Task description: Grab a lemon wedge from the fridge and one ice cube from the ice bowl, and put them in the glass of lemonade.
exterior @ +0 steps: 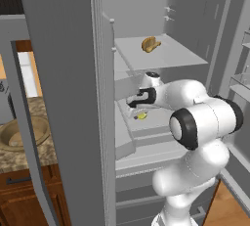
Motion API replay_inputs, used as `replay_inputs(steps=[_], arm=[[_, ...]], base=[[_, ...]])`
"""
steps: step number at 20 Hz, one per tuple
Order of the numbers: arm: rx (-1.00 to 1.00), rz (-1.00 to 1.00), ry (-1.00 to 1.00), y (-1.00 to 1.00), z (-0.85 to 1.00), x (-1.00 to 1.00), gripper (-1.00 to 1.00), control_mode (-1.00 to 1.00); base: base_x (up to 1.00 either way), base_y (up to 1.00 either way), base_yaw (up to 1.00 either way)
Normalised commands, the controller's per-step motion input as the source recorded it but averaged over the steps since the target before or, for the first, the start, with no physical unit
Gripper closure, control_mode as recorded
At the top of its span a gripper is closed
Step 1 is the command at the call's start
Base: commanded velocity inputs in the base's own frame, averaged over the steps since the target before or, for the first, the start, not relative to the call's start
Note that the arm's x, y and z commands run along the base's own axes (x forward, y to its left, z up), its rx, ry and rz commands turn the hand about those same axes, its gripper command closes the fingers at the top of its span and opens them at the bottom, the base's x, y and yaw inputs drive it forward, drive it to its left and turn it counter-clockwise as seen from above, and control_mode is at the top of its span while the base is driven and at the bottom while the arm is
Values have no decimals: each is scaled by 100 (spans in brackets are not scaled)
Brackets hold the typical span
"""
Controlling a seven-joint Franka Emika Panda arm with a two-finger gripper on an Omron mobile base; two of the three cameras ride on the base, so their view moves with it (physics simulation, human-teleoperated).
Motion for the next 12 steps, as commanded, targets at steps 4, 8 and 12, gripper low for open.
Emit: replay_inputs(steps=[4, 8, 12], arm=[[1, 0, -9, 0, 19, -96, 100, -100], [0, -2, 0, -6, 79, -79, 100, -100], [0, -11, 4, -32, 100, -98, 100, -100]], base=[[0, 0, 0], [0, 0, 0], [0, 0, 0]])
